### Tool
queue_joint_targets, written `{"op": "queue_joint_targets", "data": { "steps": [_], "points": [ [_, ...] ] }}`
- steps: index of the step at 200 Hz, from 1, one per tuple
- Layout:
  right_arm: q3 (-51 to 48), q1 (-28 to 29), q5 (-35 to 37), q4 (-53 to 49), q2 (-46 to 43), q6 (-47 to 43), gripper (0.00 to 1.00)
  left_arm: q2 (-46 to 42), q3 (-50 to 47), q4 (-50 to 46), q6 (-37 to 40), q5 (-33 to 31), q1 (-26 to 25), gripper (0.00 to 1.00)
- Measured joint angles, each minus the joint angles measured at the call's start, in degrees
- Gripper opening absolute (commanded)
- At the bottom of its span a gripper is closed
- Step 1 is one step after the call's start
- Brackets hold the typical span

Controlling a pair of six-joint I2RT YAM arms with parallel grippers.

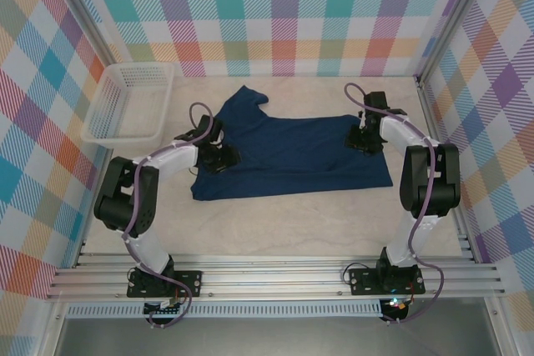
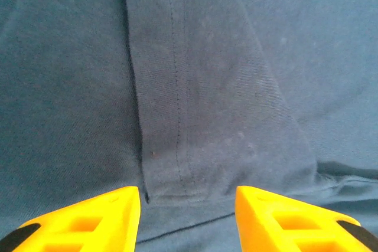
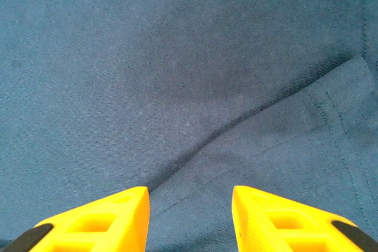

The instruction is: Fold the inside-out t-shirt

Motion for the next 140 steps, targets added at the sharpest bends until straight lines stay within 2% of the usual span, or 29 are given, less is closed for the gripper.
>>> {"op": "queue_joint_targets", "data": {
  "steps": [44, 99, 140],
  "points": [
    [-1.2, 0.0, -0.1, 0.0, 0.0, 0.0, 0.41, 3.6, 2.0, -1.0, 1.0, -1.3, -1.5, 0.36],
    [-2.3, 0.0, 0.1, 0.0, -0.2, -0.1, 0.41, 4.2, 2.4, -1.0, 1.9, -1.5, -1.5, 0.12],
    [-2.3, 0.0, 0.1, 0.0, -0.2, -0.2, 0.41, 4.2, 4.9, -1.7, 2.1, -1.5, -1.5, 0.08]
  ]
}}
